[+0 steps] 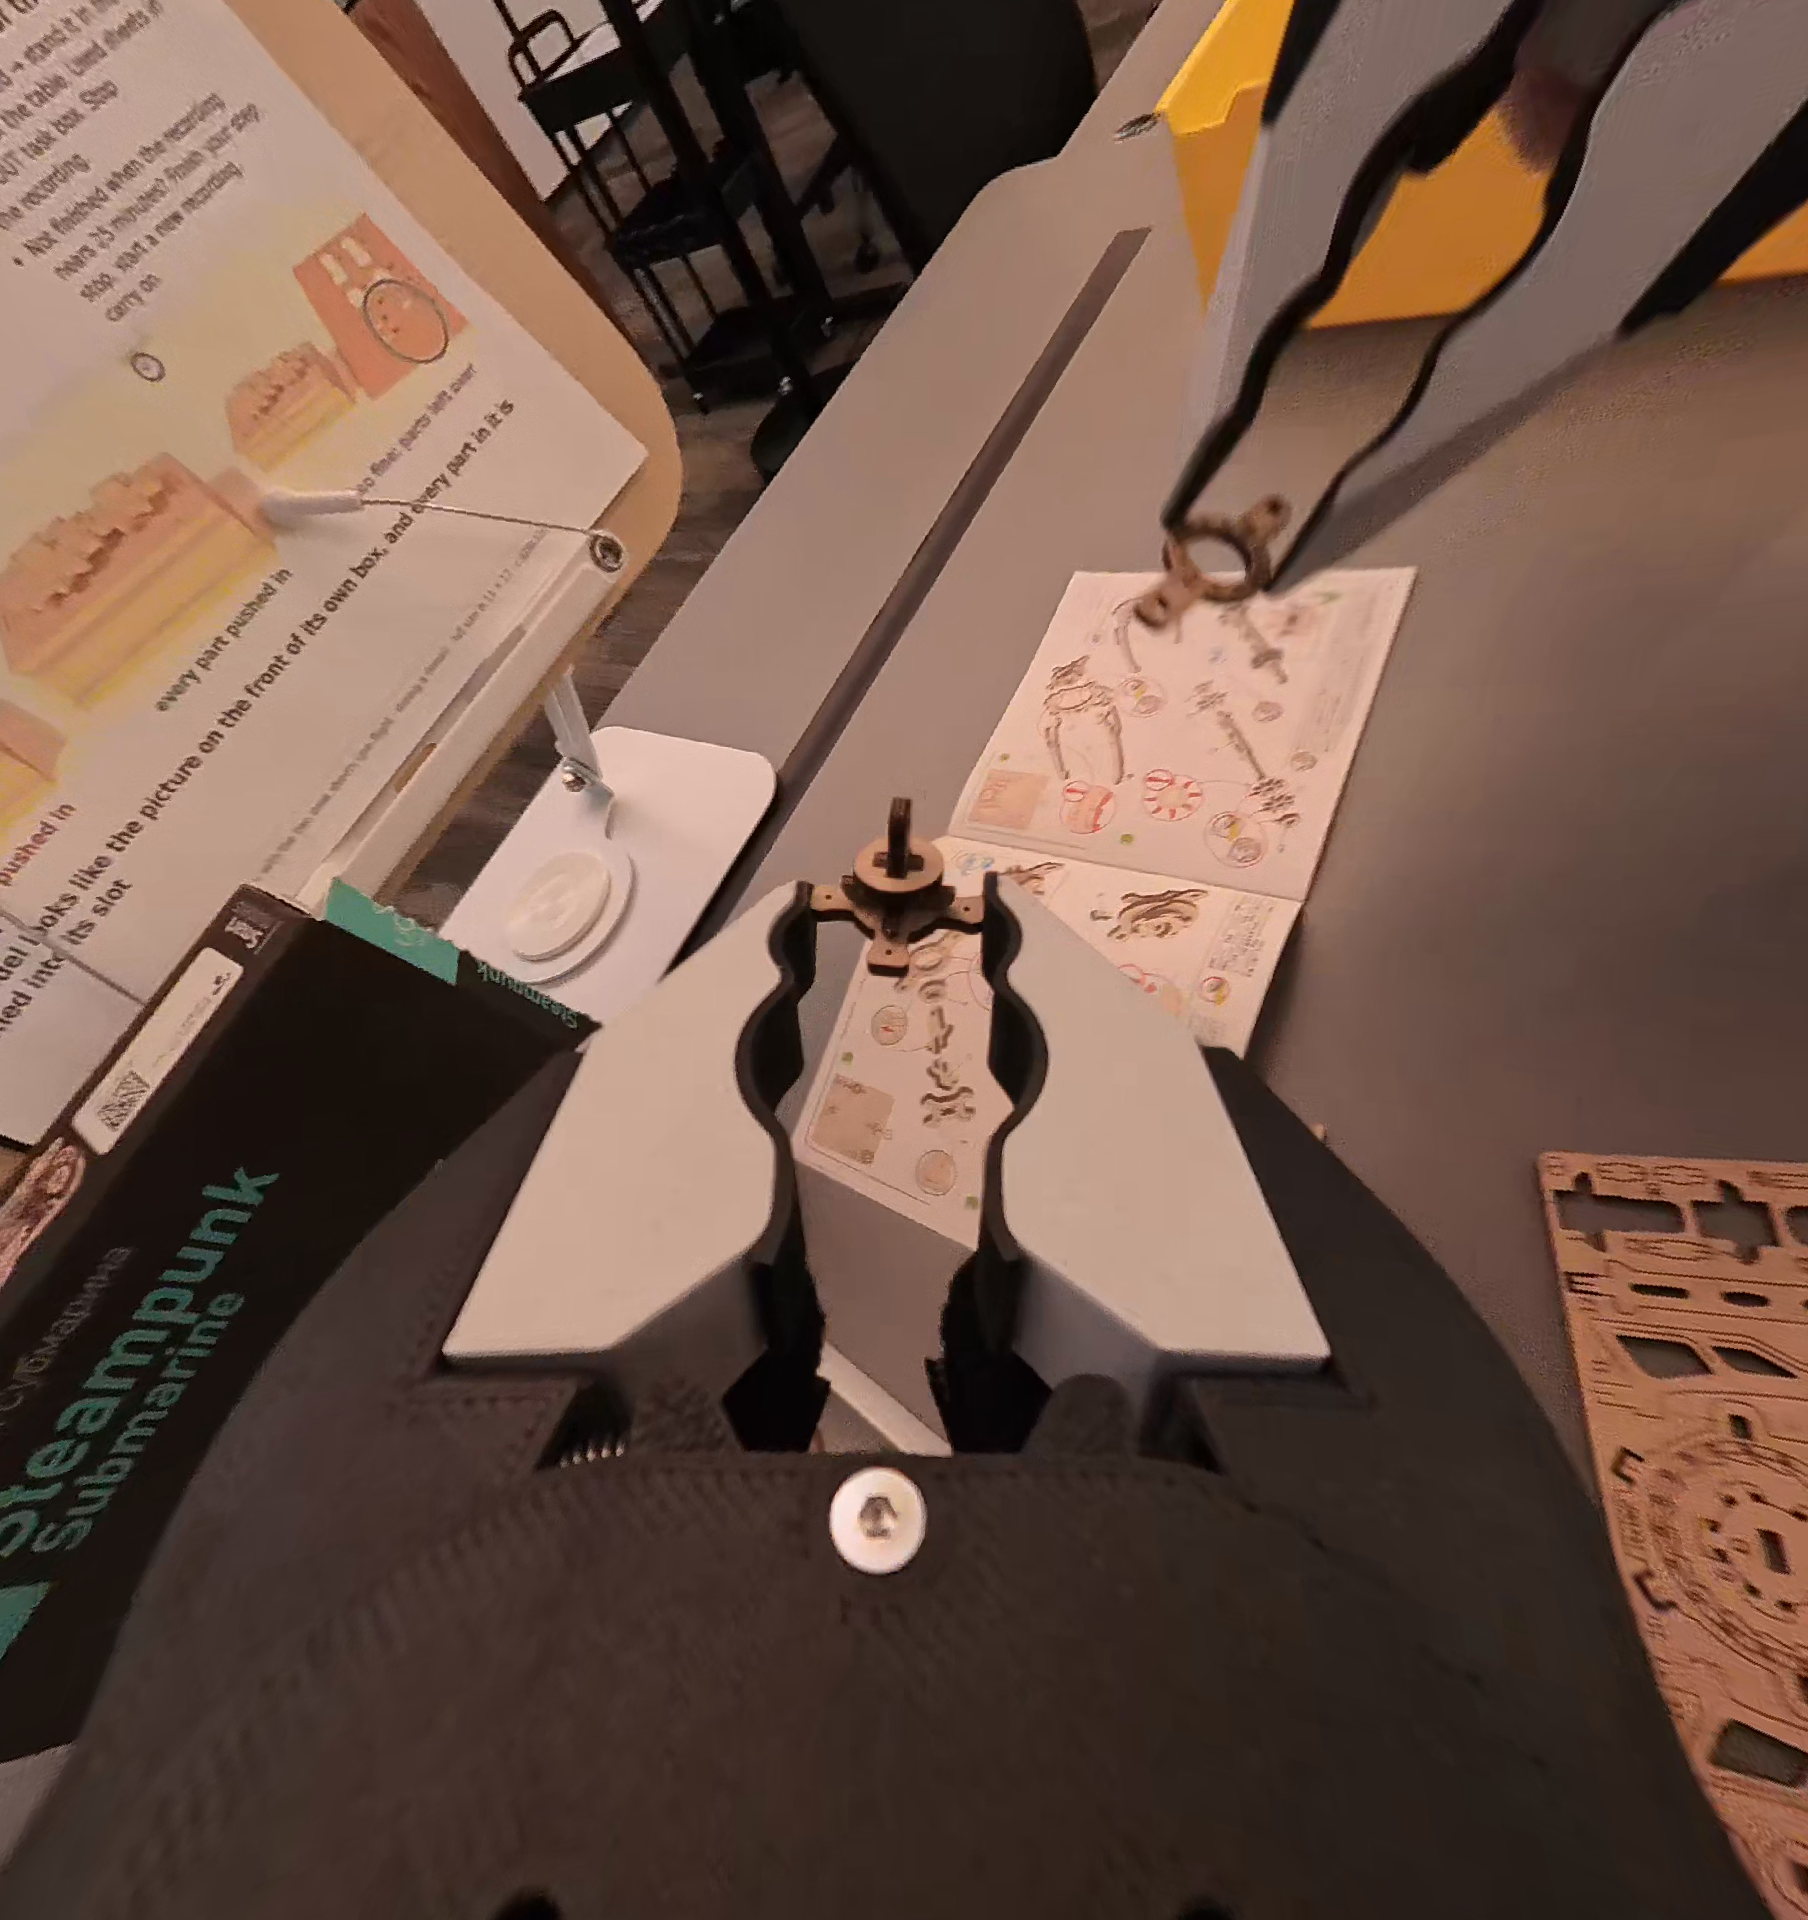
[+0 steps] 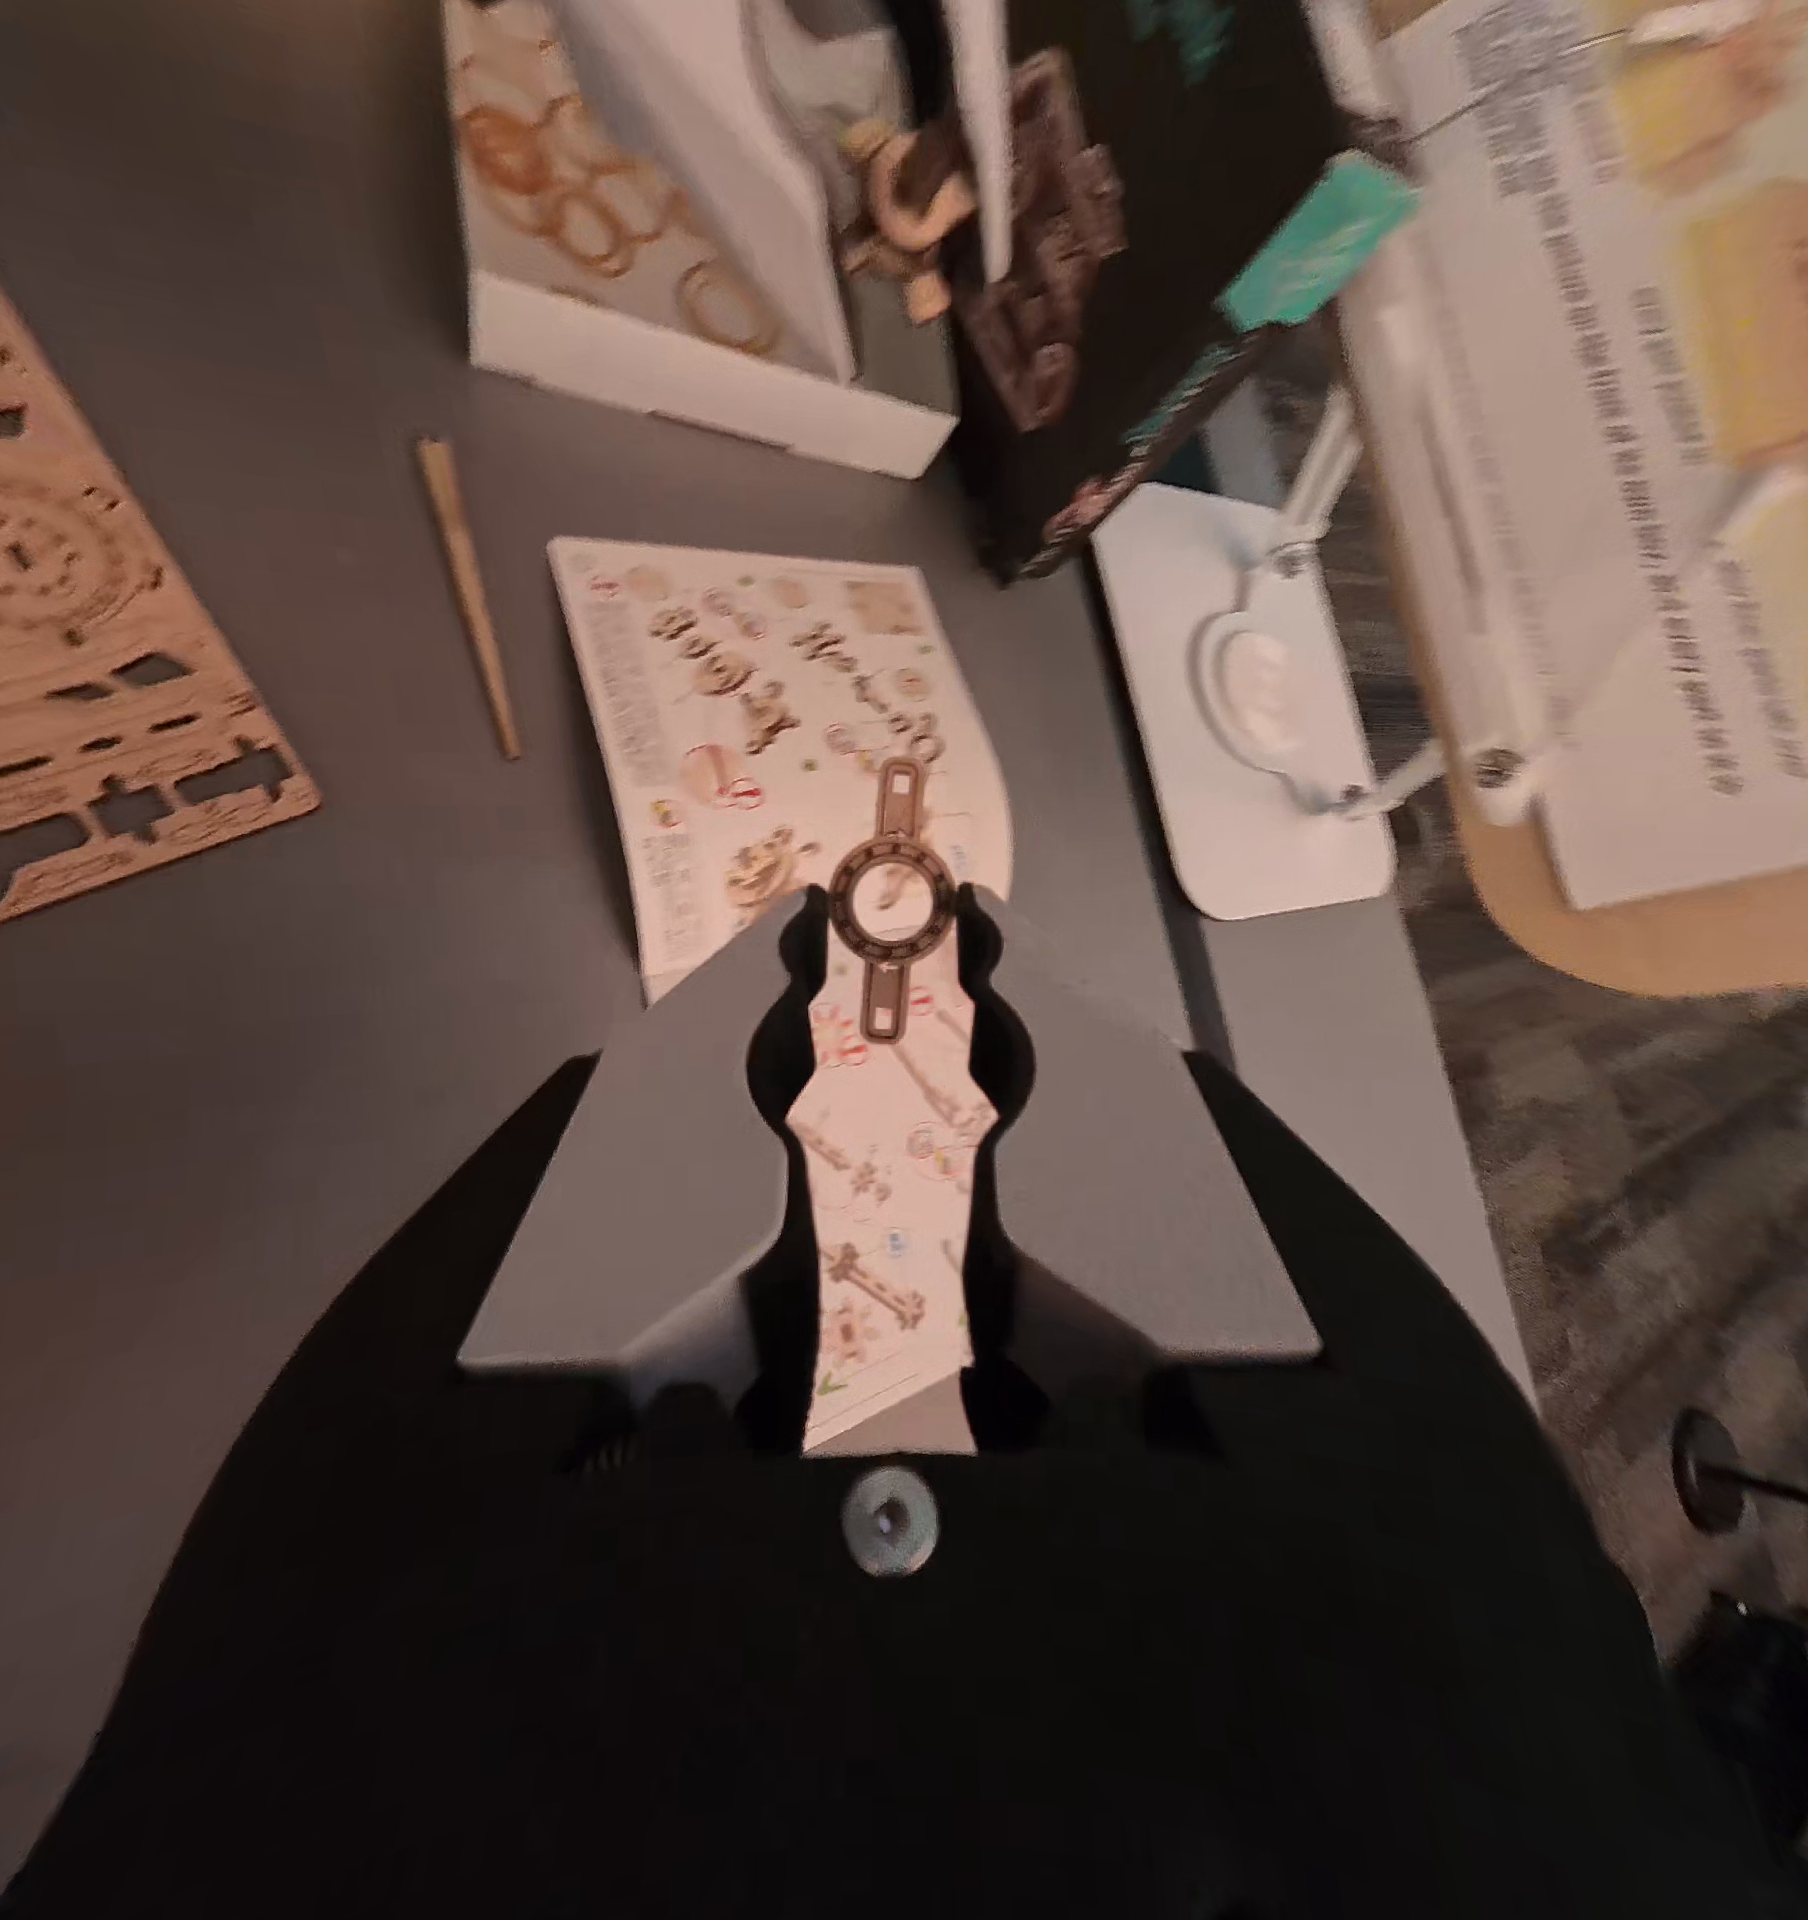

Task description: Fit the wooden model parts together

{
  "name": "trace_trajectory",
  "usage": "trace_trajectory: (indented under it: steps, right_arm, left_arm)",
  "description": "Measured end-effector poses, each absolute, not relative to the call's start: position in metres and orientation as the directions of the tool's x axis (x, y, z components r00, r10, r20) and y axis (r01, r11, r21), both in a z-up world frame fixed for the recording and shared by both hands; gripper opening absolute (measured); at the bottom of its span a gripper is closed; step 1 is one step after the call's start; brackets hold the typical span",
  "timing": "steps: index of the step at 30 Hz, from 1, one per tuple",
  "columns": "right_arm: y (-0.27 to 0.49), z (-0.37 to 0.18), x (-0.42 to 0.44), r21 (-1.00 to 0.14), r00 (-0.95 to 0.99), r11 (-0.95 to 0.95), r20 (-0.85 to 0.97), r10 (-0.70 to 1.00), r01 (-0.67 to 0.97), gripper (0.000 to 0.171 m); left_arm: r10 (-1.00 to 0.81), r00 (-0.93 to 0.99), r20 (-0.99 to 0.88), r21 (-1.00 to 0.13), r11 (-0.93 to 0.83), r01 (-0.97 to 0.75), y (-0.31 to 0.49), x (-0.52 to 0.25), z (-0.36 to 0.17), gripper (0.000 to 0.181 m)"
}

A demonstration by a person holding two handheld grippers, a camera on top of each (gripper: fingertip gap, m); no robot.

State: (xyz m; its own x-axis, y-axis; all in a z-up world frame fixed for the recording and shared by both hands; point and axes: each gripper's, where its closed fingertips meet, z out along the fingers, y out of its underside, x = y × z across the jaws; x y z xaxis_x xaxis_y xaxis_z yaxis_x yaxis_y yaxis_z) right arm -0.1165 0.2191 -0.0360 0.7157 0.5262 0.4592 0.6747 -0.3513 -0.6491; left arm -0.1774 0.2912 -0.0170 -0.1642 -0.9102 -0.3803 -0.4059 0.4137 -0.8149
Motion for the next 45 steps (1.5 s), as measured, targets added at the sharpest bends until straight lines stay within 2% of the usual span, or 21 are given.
trace_trajectory:
  steps: [6, 15, 18, 22, 30, 36, 45]
  right_arm:
    - [0.224, -0.013, -0.114, -0.718, 0.752, -0.296, 0.469, 0.464, 0.630, 0.024]
    - [0.222, -0.008, -0.137, -0.685, 0.660, -0.181, 0.545, 0.517, 0.706, 0.024]
    - [0.216, -0.028, -0.148, -0.667, 0.646, -0.241, 0.463, 0.607, 0.705, 0.024]
    - [0.203, -0.071, -0.164, -0.575, 0.591, -0.339, 0.334, 0.734, 0.745, 0.024]
    - [0.203, -0.115, -0.174, -0.544, 0.590, -0.422, 0.176, 0.788, 0.726, 0.024]
    - [0.206, -0.115, -0.175, -0.560, 0.576, -0.392, 0.194, 0.794, 0.730, 0.024]
    - [0.207, -0.112, -0.165, -0.569, 0.606, -0.416, 0.189, 0.773, 0.709, 0.023]
  left_arm:
    - [-0.869, -0.136, -0.476, -0.765, 0.486, -0.422, 0.291, -0.173, -0.023, 0.030]
    - [-0.858, -0.116, -0.501, -0.716, 0.486, -0.501, 0.280, -0.190, -0.055, 0.031]
    - [-0.877, -0.102, -0.469, -0.726, 0.449, -0.521, 0.279, -0.209, -0.071, 0.030]
    - [-0.916, -0.054, -0.398, -0.794, 0.373, -0.480, 0.278, -0.225, -0.074, 0.030]
    - [-0.951, 0.010, -0.308, -0.884, 0.282, -0.373, 0.278, -0.224, -0.059, 0.030]
    - [-0.961, -0.048, -0.274, -0.855, 0.266, -0.445, 0.273, -0.221, -0.081, 0.030]
    - [-0.947, -0.298, -0.121, -0.829, 0.262, -0.494, 0.211, -0.212, -0.110, 0.030]
